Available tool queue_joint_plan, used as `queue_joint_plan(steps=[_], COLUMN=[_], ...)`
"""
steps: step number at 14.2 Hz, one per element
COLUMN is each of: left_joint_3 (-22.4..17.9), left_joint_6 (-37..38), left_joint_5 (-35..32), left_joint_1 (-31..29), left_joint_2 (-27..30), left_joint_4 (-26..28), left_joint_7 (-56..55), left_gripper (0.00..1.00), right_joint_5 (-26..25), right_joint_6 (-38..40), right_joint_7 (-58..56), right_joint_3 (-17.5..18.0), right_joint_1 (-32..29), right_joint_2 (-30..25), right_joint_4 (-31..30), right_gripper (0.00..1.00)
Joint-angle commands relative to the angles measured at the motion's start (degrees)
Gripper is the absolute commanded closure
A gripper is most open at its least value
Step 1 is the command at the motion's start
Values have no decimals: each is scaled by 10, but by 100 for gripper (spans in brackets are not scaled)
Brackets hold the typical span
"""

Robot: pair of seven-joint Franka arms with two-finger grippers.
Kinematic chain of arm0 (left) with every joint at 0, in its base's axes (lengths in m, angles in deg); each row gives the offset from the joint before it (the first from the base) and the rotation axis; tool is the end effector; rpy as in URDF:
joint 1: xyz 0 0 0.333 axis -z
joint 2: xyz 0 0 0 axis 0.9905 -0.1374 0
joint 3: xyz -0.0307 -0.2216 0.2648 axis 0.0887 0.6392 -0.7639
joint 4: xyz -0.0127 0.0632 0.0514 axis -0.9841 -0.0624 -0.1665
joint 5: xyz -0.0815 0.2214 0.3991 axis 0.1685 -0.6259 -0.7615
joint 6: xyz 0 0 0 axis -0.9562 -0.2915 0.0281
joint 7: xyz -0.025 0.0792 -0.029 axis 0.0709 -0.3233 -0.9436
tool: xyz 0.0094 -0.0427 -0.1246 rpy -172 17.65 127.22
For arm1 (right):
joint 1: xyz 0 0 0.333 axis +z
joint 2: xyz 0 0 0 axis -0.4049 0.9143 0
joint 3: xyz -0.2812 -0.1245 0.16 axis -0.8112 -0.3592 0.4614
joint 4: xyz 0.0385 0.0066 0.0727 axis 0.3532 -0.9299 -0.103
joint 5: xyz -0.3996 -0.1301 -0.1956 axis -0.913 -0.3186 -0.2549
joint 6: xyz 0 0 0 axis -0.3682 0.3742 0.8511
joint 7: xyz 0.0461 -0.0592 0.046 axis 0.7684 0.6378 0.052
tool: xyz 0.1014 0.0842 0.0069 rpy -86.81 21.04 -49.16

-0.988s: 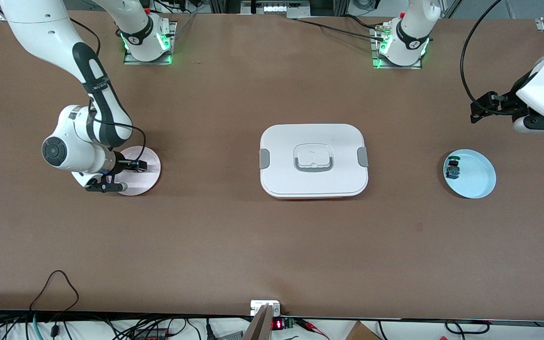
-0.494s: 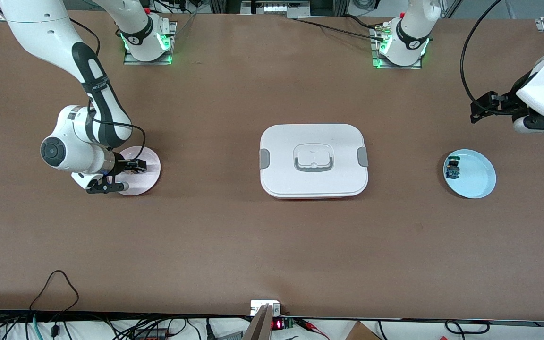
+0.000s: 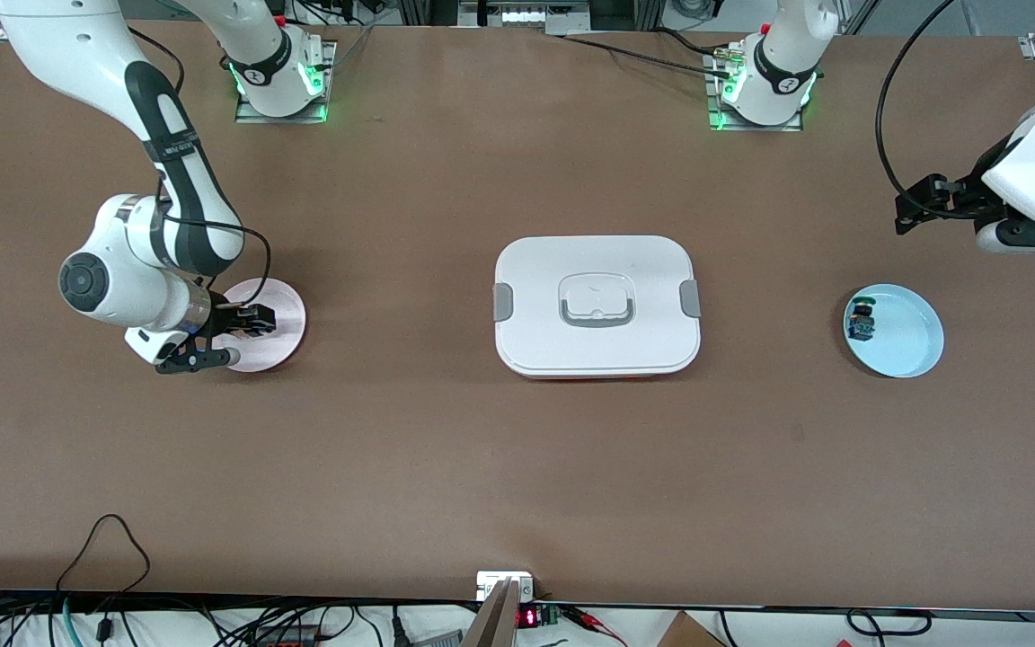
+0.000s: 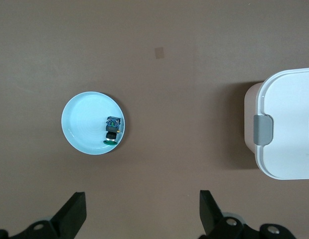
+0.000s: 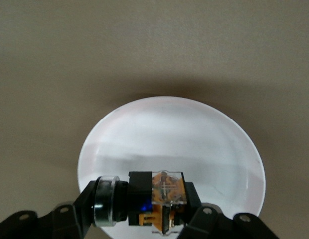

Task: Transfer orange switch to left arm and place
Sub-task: 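Lift the switch with the right gripper while the left gripper approaches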

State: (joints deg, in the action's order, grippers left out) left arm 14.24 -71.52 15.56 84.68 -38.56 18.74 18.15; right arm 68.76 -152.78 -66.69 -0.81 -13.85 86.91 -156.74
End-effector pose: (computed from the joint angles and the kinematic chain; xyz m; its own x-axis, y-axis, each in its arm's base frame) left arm 0.6151 -0.0161 0.5815 0.9982 -0.0237 -0.0544 -0.0254 -0.9992 -0.0315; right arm 0.6475 0.0391 0.1848 0.9808 0.1444 -0.1313 0.1267 -0.9827 -0.1349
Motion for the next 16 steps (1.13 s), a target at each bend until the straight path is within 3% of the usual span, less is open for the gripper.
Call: queue_joint_plan(steps=[1, 7, 14, 16], left_joint_3=[4, 4, 1, -1], left_joint_6=[12, 12, 72, 96], left_joint_5=[4, 5, 12, 39], left_joint_1=[-7, -7, -8, -8], left_joint_2=[-1, 0, -9, -14], left_joint_4=[-12, -12, -13, -19], left_joint_7=[13, 6, 9, 10], left_gripper=[0, 0, 0, 0], right_joint_5=[10, 11, 11, 11], right_joint_6=[70, 113, 211, 219], right_joint_7=[-13, -20, -18, -21], right_joint_3=[2, 15, 31, 54], right_joint_1=[-2, -3, 1, 0], right_joint_2=[-18, -55, -75, -88], right_joint_4=[41, 67, 165, 184], right_gripper=[99, 100, 100, 100])
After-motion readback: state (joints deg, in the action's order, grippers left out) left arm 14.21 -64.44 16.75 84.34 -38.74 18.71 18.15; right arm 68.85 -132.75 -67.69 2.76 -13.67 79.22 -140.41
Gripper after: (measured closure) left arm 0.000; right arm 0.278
